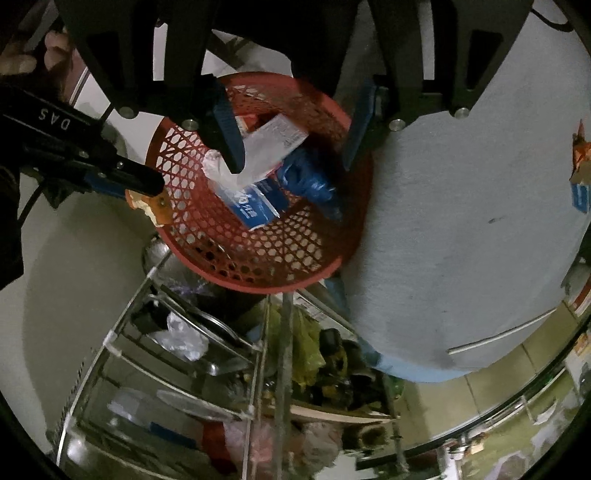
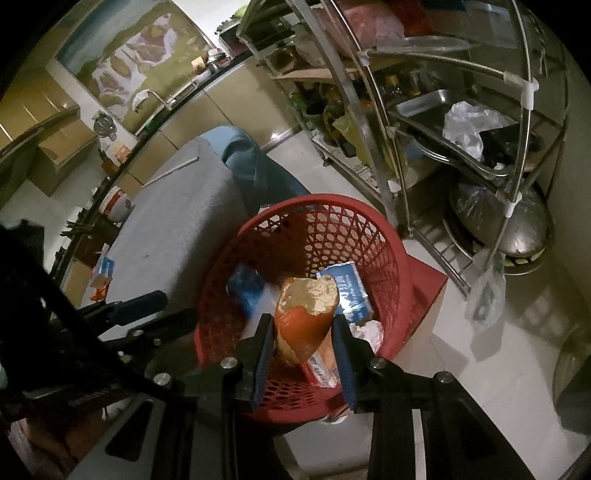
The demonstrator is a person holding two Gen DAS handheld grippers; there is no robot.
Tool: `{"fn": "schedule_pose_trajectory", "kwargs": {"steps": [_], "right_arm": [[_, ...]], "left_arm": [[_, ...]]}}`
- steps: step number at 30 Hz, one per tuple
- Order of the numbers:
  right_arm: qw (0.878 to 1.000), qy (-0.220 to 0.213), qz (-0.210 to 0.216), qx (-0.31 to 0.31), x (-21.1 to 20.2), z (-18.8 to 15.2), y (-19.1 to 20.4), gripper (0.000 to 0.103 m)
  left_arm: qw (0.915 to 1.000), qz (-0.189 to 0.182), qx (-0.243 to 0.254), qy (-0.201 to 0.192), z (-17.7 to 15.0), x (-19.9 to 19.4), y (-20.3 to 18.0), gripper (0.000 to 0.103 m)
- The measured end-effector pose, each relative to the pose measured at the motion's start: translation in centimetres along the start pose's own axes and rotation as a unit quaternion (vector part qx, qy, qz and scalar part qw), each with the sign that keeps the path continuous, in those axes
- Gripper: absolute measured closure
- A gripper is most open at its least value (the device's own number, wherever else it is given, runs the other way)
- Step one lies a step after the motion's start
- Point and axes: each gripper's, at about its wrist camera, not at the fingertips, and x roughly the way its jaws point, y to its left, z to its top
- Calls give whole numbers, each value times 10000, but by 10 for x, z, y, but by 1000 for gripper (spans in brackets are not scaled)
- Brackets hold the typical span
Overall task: Collect trash
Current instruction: 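Open the left tool to drop the white box while the right tool releases the peel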
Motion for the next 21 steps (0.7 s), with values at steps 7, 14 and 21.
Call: {"fn": "schedule_pose_trajectory", "kwargs": {"steps": [7, 14, 21], "right_arm": [[9999, -16, 95, -28, 0, 0, 8, 67], [9998, -6, 129, -130, 0, 0, 18, 65], [9993, -259, 201, -186, -6, 2, 28, 40]], "left_arm": [[9992, 223, -295, -179, -11, -20, 28, 46], [9951, 729, -534, -398, -27, -42, 55, 45], [9890, 1007, -936, -551, -49, -62, 88, 40]]}}
